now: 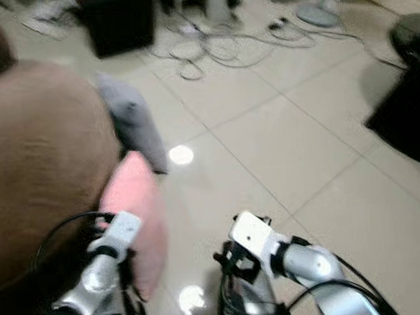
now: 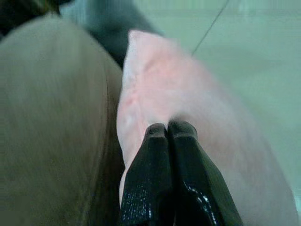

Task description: Move the pillow to the sofa from floor

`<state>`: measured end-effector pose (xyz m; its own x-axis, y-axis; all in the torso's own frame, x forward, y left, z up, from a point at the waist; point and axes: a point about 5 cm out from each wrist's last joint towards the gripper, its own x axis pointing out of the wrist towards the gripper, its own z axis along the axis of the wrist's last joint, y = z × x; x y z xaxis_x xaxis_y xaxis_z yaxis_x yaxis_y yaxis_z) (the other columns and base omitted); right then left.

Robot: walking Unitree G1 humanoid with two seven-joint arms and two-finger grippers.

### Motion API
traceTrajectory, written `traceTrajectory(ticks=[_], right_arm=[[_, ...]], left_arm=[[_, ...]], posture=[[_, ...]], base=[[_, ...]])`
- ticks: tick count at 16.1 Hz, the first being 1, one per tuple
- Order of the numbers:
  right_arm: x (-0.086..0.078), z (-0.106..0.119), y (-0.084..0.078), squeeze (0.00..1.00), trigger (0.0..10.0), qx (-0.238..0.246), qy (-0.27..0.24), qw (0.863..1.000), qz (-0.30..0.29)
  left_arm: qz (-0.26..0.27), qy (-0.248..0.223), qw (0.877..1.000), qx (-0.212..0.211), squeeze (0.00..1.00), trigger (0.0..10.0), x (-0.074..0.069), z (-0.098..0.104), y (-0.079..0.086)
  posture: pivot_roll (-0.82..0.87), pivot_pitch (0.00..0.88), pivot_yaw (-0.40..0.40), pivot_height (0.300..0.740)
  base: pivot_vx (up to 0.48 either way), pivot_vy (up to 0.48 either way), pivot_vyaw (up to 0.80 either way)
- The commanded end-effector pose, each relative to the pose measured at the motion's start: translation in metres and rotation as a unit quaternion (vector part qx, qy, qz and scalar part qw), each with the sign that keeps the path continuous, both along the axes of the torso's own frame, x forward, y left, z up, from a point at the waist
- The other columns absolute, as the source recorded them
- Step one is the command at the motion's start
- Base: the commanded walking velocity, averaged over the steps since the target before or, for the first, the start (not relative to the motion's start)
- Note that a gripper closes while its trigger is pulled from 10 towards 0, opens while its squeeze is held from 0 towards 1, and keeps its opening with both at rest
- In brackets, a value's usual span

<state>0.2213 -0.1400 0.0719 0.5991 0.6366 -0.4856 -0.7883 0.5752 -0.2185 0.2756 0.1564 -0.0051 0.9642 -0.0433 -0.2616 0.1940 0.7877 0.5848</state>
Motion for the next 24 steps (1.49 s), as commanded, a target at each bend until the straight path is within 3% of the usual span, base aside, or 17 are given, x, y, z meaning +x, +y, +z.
traceTrajectory(ticks=[1, 4, 6, 9, 10, 12, 14, 15, 19, 20, 21, 24], right_arm=[[0.002, -0.005, -0.005, 0.00, 10.0, -0.008, -0.004, 1.000, -0.013], [0.014, -0.001, -0.010, 0.00, 10.0, 0.011, -0.032, 0.998, -0.061], [0.019, 0.007, -0.007, 0.00, 10.0, 0.035, -0.053, 0.995, -0.083], [0.025, 0.020, -0.005, 0.00, 10.0, 0.104, -0.075, 0.980, -0.149], [0.028, 0.028, 0.000, 0.00, 10.0, 0.143, -0.093, 0.970, -0.171], [0.030, 0.032, 0.004, 0.00, 10.0, 0.164, -0.093, 0.964, -0.187], [0.036, 0.039, 0.008, 0.00, 10.0, 0.180, -0.108, 0.957, -0.198], [0.040, 0.040, 0.007, 0.00, 10.0, 0.182, -0.107, 0.955, -0.210], [0.052, 0.041, 0.008, 0.00, 10.0, 0.195, -0.120, 0.943, -0.243], [0.056, 0.042, 0.014, 0.00, 10.0, 0.198, -0.121, 0.943, -0.240], [0.058, 0.042, 0.015, 0.00, 10.0, 0.196, -0.123, 0.943, -0.238], [0.065, 0.044, 0.017, 0.00, 10.0, 0.196, -0.133, 0.941, -0.241]], left_arm=[[-0.047, -0.041, 0.998, -0.019, 0.26, 0.0, 0.009, 0.014, -0.017], [-0.135, -0.125, 0.982, -0.044, 0.26, 0.0, 0.019, 0.047, -0.046], [-0.164, -0.160, 0.972, -0.055, 0.25, 0.0, 0.019, 0.064, -0.051], [-0.166, -0.208, 0.963, -0.050, 0.26, 0.0, 0.020, 0.089, -0.041], [-0.149, -0.226, 0.961, -0.053, 0.25, 0.0, 0.020, 0.104, -0.030], [-0.131, -0.230, 0.962, -0.066, 0.25, 0.0, 0.020, 0.114, -0.024], [-0.074, -0.226, 0.957, -0.166, 0.22, 0.0, 0.025, 0.132, -0.014], [-0.073, -0.222, 0.953, -0.193, 0.22, 0.0, 0.025, 0.135, -0.014], [-0.069, -0.215, 0.954, -0.200, 0.13, 0.0, 0.028, 0.135, -0.009], [-0.068, -0.213, 0.956, -0.188, 0.03, 8.0, 0.031, 0.140, -0.009], [-0.067, -0.211, 0.958, -0.180, 0.04, 10.0, 0.033, 0.141, -0.009], [-0.040, -0.202, 0.961, -0.184, 0.03, 10.0, 0.040, 0.144, -0.008]], posture=[[0.03, 0.056, -0.051, 0.562], [0.04, 0.021, -0.020, 0.562], [0.04, 0.013, -0.003, 0.562], [0.03, 0.000, 0.020, 0.562], [0.03, 0.000, 0.041, 0.562], [0.03, 0.000, 0.047, 0.562], [0.03, 0.000, 0.054, 0.562], [0.03, 0.000, 0.053, 0.562], [0.03, 0.000, 0.045, 0.591], [0.03, 0.000, 0.045, 0.606], [0.03, 0.000, 0.047, 0.611], [0.03, 0.000, 0.057, 0.641]], base=[[0.000, 0.000, 0.00], [0.000, 0.000, 0.00], [0.000, 0.000, 0.00], [0.000, 0.000, 0.00], [0.000, 0.000, 0.00], [0.000, 0.000, 0.00], [0.000, 0.000, 0.00], [0.000, 0.000, 0.00], [0.000, 0.000, 0.00], [0.000, 0.000, 0.00], [0.000, 0.000, 0.00], [0.000, 0.000, 0.00]])
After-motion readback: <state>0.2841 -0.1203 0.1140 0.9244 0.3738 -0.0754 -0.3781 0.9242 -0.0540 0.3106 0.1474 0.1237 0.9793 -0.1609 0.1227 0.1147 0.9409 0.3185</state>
